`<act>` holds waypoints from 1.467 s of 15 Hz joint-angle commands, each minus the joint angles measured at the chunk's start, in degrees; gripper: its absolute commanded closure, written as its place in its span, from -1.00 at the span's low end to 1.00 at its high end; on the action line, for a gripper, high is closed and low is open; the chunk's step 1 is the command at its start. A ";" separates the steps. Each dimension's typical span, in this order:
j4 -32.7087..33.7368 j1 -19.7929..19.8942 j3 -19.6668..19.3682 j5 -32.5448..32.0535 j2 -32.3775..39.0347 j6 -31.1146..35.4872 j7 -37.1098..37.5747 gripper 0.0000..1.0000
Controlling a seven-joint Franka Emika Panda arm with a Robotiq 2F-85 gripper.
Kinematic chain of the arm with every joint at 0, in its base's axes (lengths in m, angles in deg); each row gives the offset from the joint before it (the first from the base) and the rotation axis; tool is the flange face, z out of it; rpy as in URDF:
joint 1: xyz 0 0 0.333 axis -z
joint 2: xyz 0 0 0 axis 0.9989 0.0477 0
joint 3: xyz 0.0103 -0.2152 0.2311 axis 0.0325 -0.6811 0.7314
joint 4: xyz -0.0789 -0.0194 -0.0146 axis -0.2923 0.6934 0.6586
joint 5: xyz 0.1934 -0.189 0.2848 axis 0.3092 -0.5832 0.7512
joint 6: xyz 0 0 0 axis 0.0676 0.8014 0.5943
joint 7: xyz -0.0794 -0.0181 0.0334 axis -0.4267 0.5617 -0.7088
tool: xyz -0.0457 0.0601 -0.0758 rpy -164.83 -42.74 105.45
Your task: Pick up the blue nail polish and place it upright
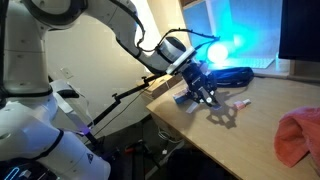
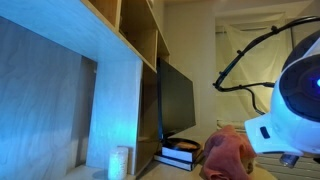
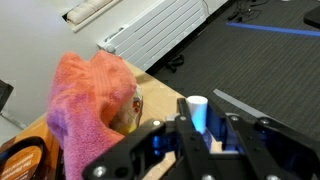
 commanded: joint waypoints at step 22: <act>18.01 0.67 -0.39 11.10 19.39 -2.91 -13.51 0.89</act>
